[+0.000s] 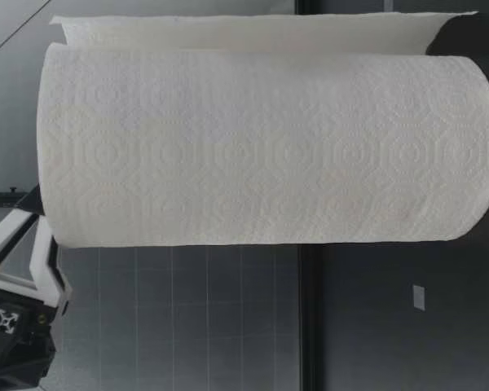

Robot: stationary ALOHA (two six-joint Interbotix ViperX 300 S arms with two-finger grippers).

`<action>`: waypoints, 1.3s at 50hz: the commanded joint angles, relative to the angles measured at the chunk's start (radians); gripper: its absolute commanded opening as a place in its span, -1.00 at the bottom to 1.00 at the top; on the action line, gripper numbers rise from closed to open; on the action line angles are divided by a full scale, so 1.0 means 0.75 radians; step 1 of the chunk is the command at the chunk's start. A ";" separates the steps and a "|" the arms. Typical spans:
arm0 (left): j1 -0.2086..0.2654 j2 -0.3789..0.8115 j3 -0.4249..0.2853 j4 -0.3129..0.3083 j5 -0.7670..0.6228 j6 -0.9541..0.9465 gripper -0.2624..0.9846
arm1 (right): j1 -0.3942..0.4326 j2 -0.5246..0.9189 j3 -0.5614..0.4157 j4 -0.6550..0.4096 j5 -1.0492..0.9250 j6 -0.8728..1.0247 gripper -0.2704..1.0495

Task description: Pick up a piece of paper towel and place it on the spilled liquid.

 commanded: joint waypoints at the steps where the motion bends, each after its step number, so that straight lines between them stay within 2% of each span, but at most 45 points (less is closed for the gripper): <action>1: 0.008 -0.004 -0.016 0.002 0.008 -0.004 -0.40 | -0.055 0.057 -0.049 0.000 0.016 0.022 0.61; 13: 0.008 -0.004 -0.006 0.002 0.008 -0.004 -0.40 | -0.162 0.202 -0.127 0.051 0.135 0.027 0.61; 41: 0.008 -0.004 0.008 0.002 0.008 -0.002 -0.40 | -0.309 0.192 -0.078 0.078 0.174 0.027 0.60; 60: 0.008 -0.002 0.027 -0.002 0.008 -0.008 -0.40 | -0.434 0.180 -0.076 0.014 0.149 0.027 0.59; 65: 0.008 -0.002 0.031 -0.004 0.008 -0.010 -0.40 | -0.446 0.170 -0.076 -0.027 0.127 0.025 0.47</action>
